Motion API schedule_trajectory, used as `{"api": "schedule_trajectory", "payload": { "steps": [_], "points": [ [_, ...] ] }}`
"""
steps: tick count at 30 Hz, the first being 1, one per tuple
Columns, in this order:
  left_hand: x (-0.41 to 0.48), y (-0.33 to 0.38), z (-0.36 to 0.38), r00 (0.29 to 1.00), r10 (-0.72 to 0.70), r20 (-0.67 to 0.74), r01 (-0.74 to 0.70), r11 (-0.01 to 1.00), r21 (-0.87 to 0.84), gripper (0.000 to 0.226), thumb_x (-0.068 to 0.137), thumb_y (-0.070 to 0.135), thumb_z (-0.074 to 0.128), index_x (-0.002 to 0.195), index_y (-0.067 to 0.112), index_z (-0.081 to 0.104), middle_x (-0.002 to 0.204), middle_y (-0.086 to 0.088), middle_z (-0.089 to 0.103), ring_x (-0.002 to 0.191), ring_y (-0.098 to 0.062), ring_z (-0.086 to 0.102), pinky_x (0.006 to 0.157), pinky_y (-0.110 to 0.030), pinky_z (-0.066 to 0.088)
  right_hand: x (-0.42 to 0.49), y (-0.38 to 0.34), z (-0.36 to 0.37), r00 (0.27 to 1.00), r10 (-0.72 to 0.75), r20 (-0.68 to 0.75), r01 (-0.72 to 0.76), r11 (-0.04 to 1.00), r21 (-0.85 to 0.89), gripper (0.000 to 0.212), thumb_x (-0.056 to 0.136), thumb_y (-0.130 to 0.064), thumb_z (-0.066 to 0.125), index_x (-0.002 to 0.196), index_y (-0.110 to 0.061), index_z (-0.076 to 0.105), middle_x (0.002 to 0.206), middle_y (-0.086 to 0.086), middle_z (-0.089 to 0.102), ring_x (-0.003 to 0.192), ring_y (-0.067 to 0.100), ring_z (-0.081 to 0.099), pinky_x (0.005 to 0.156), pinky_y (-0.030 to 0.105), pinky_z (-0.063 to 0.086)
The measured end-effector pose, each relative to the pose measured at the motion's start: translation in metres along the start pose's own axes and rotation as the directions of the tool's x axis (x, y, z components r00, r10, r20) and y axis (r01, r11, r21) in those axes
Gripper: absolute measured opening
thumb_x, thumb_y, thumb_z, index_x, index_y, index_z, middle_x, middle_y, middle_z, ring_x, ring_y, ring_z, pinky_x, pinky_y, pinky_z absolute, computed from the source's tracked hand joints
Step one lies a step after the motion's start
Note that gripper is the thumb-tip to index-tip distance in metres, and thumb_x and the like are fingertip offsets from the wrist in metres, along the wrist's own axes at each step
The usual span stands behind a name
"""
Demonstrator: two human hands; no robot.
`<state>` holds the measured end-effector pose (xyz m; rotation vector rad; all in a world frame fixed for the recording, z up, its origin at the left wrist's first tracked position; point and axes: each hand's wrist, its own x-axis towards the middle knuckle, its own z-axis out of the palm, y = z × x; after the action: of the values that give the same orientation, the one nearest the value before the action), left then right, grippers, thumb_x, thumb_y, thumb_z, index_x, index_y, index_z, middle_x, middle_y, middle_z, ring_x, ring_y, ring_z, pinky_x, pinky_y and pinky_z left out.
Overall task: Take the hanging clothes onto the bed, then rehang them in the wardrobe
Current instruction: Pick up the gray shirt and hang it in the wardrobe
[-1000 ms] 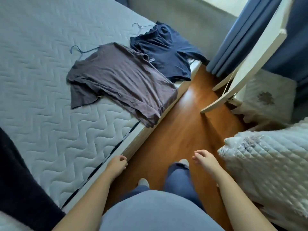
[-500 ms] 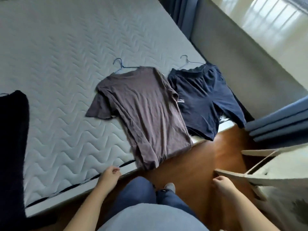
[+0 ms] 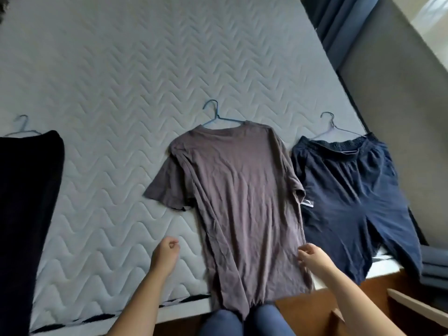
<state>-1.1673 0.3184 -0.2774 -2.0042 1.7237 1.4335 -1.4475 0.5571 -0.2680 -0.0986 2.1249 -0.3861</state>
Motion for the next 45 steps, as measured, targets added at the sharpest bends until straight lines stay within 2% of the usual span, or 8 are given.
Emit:
{"api": "schedule_trajectory", "payload": {
  "steps": [7, 11, 15, 18, 28, 37, 42, 45],
  "points": [
    [0.105, 0.093, 0.015, 0.997, 0.045, -0.058, -0.043, 0.998, 0.037, 0.016, 0.086, 0.008, 0.052, 0.099, 0.009, 0.061, 0.101, -0.016, 0.067, 0.096, -0.033, 0.062, 0.084, -0.036, 0.044, 0.11, -0.101, -0.027, 0.993, -0.118, 0.012, 0.118, 0.992, -0.033, 0.015, 0.086, -0.012, 0.05, 0.078, -0.024, 0.054, 0.09, 0.01, 0.067, 0.089, 0.03, 0.064, 0.069, 0.032, 0.045],
    [0.173, 0.137, 0.023, 0.99, 0.083, -0.11, -0.071, 0.991, 0.112, 0.02, 0.087, 0.008, 0.052, 0.104, 0.005, 0.061, 0.105, -0.016, 0.066, 0.102, -0.033, 0.059, 0.089, -0.035, 0.043, 0.182, -0.148, -0.039, 0.973, -0.229, -0.013, 0.223, 0.96, -0.168, 0.023, 0.088, -0.015, 0.051, 0.109, -0.012, 0.059, 0.109, 0.005, 0.064, 0.1, 0.022, 0.057, 0.081, 0.025, 0.04],
    [0.243, 0.17, 0.026, 0.97, 0.168, -0.173, -0.14, 0.976, 0.164, 0.02, 0.086, 0.005, 0.053, 0.104, 0.002, 0.06, 0.107, -0.019, 0.065, 0.1, -0.034, 0.06, 0.089, -0.038, 0.045, 0.248, -0.201, -0.052, 0.945, -0.304, -0.124, 0.287, 0.948, -0.14, 0.03, 0.09, -0.013, 0.049, 0.119, -0.008, 0.055, 0.118, 0.012, 0.061, 0.106, 0.028, 0.058, 0.078, 0.025, 0.037],
    [0.283, 0.195, 0.024, 0.951, 0.186, -0.247, -0.149, 0.975, 0.163, 0.023, 0.085, 0.003, 0.053, 0.107, -0.002, 0.059, 0.11, -0.022, 0.063, 0.104, -0.035, 0.059, 0.091, -0.037, 0.042, 0.292, -0.239, -0.062, 0.896, -0.392, -0.21, 0.364, 0.917, -0.161, 0.035, 0.09, -0.013, 0.05, 0.124, -0.003, 0.05, 0.123, 0.018, 0.056, 0.112, 0.032, 0.054, 0.091, 0.033, 0.04],
    [0.362, 0.226, 0.006, 0.941, 0.199, -0.272, -0.081, 0.917, 0.39, 0.044, 0.089, 0.019, 0.05, 0.131, 0.006, 0.044, 0.133, -0.02, 0.047, 0.122, -0.037, 0.044, 0.101, -0.043, 0.037, 0.357, -0.277, -0.058, 0.914, -0.327, -0.24, 0.297, 0.942, -0.152, 0.044, 0.091, -0.022, 0.052, 0.13, -0.006, 0.042, 0.131, 0.02, 0.049, 0.115, 0.037, 0.052, 0.097, 0.04, 0.04],
    [0.339, 0.181, 0.009, 0.976, 0.04, -0.213, 0.056, 0.903, 0.426, 0.039, 0.092, 0.037, 0.045, 0.12, 0.01, 0.053, 0.123, -0.017, 0.058, 0.112, -0.036, 0.054, 0.091, -0.04, 0.045, 0.33, -0.26, -0.039, 0.961, -0.174, -0.216, 0.213, 0.962, 0.171, 0.03, 0.089, -0.006, 0.047, 0.12, -0.005, 0.05, 0.115, 0.018, 0.058, 0.099, 0.029, 0.052, 0.086, 0.033, 0.037],
    [0.283, 0.167, -0.007, 0.942, 0.152, -0.301, -0.064, 0.957, 0.283, 0.03, 0.09, 0.03, 0.051, 0.066, 0.012, 0.048, 0.084, -0.02, 0.064, 0.083, -0.038, 0.059, 0.071, -0.04, 0.045, 0.294, -0.249, -0.044, 0.975, -0.154, -0.161, 0.2, 0.922, 0.332, 0.027, 0.088, -0.002, 0.046, 0.113, -0.011, 0.05, 0.099, 0.015, 0.061, 0.086, 0.027, 0.057, 0.083, 0.034, 0.044],
    [0.237, 0.164, -0.023, 0.914, 0.2, -0.353, -0.134, 0.97, 0.201, 0.029, 0.088, 0.023, 0.057, 0.065, 0.007, 0.05, 0.077, -0.021, 0.063, 0.078, -0.038, 0.058, 0.065, -0.038, 0.04, 0.259, -0.236, -0.049, 0.962, -0.208, -0.177, 0.257, 0.909, 0.329, 0.028, 0.089, -0.002, 0.048, 0.115, -0.012, 0.047, 0.098, 0.015, 0.06, 0.079, 0.023, 0.055, 0.071, 0.029, 0.046]
  ]
}}
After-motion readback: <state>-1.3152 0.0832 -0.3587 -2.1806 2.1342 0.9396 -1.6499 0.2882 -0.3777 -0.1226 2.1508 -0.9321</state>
